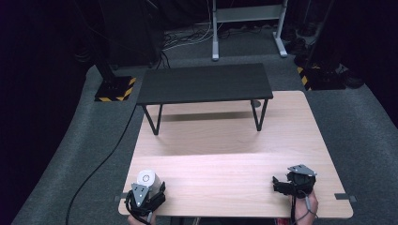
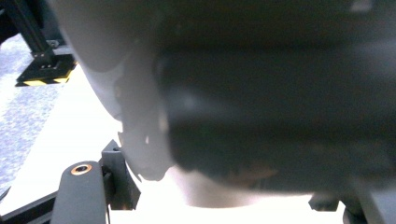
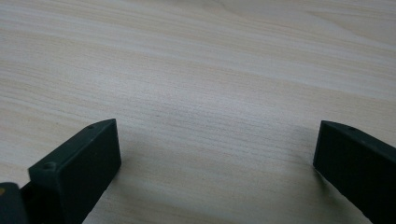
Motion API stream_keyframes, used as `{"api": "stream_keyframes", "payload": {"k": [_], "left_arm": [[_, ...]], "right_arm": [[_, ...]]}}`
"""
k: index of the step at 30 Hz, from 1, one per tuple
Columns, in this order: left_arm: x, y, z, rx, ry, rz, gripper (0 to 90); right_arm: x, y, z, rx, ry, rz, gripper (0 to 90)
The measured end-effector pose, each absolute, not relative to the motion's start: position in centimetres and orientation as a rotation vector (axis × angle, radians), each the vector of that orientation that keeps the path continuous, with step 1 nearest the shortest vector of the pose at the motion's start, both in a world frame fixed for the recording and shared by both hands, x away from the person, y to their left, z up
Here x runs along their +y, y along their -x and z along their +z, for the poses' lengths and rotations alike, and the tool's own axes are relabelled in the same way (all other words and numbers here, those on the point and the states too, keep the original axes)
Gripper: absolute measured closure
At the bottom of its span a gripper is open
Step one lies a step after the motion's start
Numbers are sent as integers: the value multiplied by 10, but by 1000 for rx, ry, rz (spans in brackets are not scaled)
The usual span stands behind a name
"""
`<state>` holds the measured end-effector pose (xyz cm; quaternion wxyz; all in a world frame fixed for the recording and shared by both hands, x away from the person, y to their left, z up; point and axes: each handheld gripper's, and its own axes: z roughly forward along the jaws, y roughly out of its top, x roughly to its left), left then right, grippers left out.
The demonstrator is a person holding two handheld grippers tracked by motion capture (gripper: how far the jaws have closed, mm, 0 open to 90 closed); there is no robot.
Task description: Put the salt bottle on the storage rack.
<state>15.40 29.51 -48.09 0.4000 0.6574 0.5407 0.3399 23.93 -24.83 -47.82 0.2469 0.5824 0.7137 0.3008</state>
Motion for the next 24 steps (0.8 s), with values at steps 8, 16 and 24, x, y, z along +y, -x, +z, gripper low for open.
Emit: {"api": "stream_keyframes", "payload": {"k": [8,16,24], "left_arm": [[288,-166,-475,1360,-1679,815,293],[279,-179,-470,1327,-1705,789,293],[269,-192,-464,1297,-1714,767,293]], "right_arm": [[-248,-239,-478,1946,-1586,820,0],[-248,-239,-478,1946,-1587,820,0],[-248,-239,-478,1948,-1586,822,0]]}}
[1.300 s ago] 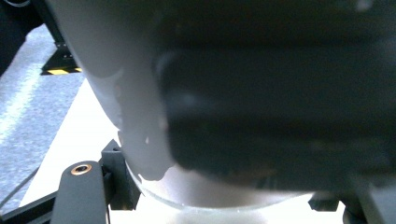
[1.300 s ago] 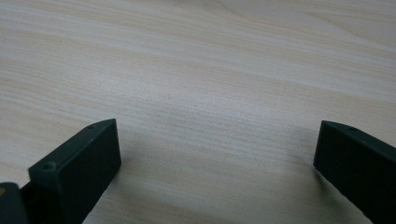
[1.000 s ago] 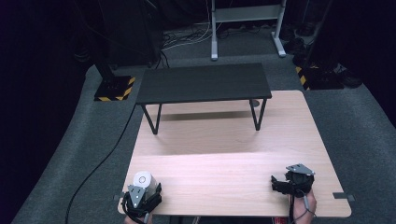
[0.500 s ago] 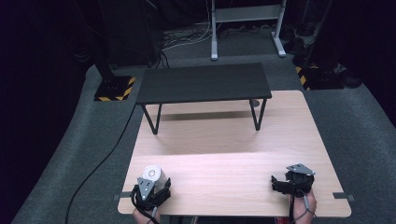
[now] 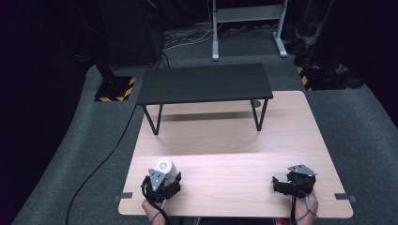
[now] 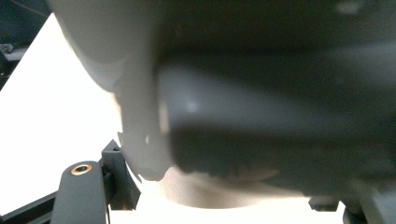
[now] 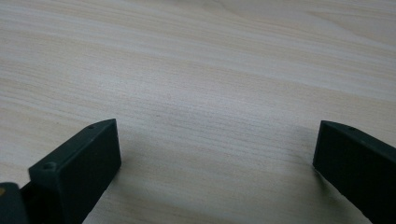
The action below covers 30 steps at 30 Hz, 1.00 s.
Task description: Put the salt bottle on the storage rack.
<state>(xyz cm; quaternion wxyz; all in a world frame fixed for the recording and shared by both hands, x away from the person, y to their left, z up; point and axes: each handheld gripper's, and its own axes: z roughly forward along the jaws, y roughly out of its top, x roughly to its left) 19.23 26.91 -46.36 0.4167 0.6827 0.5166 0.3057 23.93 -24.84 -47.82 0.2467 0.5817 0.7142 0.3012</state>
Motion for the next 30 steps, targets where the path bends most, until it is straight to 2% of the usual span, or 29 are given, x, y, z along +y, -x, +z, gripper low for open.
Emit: {"api": "stream_keyframes", "payload": {"k": [30], "left_arm": [[228,-247,-436,1136,-1766,690,293]], "right_arm": [[-249,-240,-478,1950,-1587,823,0]]}}
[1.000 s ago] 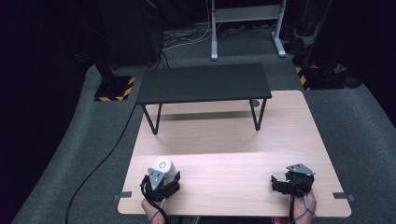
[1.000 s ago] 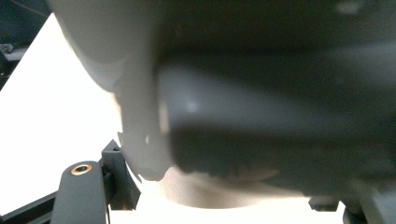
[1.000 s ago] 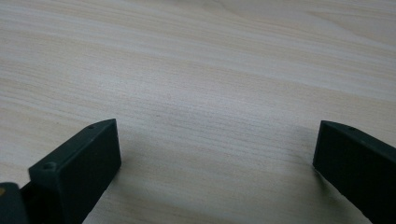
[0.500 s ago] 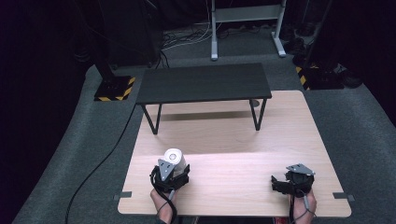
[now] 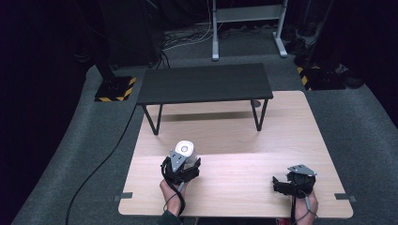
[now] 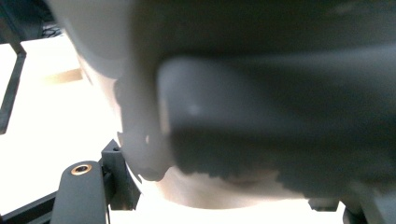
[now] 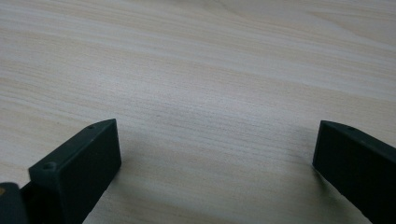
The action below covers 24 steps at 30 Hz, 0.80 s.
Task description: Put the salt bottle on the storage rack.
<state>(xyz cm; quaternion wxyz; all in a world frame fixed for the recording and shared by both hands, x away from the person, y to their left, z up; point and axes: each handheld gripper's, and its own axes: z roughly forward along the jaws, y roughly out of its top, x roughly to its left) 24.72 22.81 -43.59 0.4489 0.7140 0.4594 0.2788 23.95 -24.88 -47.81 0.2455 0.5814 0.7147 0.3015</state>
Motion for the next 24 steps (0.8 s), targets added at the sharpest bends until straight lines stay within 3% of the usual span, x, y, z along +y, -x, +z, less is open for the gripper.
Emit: {"api": "stream_keyframes", "payload": {"k": [24], "left_arm": [[204,-277,-410,1044,-1771,652,293]], "right_arm": [[-249,-240,-478,1954,-1583,825,0]]}}
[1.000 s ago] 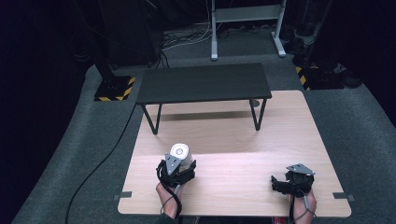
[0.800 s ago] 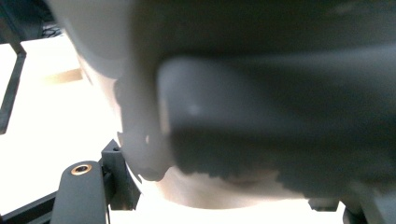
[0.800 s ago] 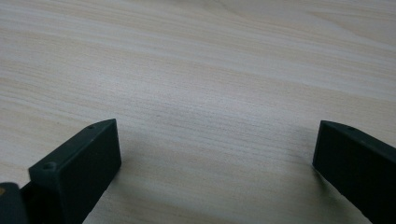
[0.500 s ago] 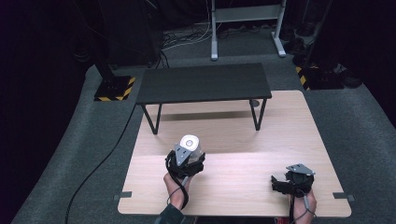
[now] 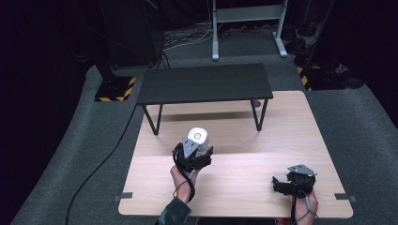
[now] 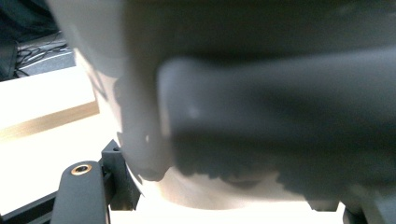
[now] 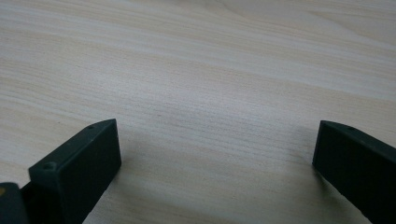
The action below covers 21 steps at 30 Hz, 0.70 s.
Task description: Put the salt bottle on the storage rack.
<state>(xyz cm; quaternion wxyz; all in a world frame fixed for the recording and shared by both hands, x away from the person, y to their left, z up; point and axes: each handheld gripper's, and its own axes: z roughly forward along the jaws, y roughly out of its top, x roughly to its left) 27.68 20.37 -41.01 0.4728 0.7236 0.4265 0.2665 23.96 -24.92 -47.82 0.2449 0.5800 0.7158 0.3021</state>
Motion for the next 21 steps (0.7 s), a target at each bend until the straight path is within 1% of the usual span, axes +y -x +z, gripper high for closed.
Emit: {"api": "stream_keyframes", "payload": {"k": [21], "left_arm": [[191,-301,-387,1000,-1766,639,293]], "right_arm": [[-250,-240,-478,1955,-1589,827,0]]}}
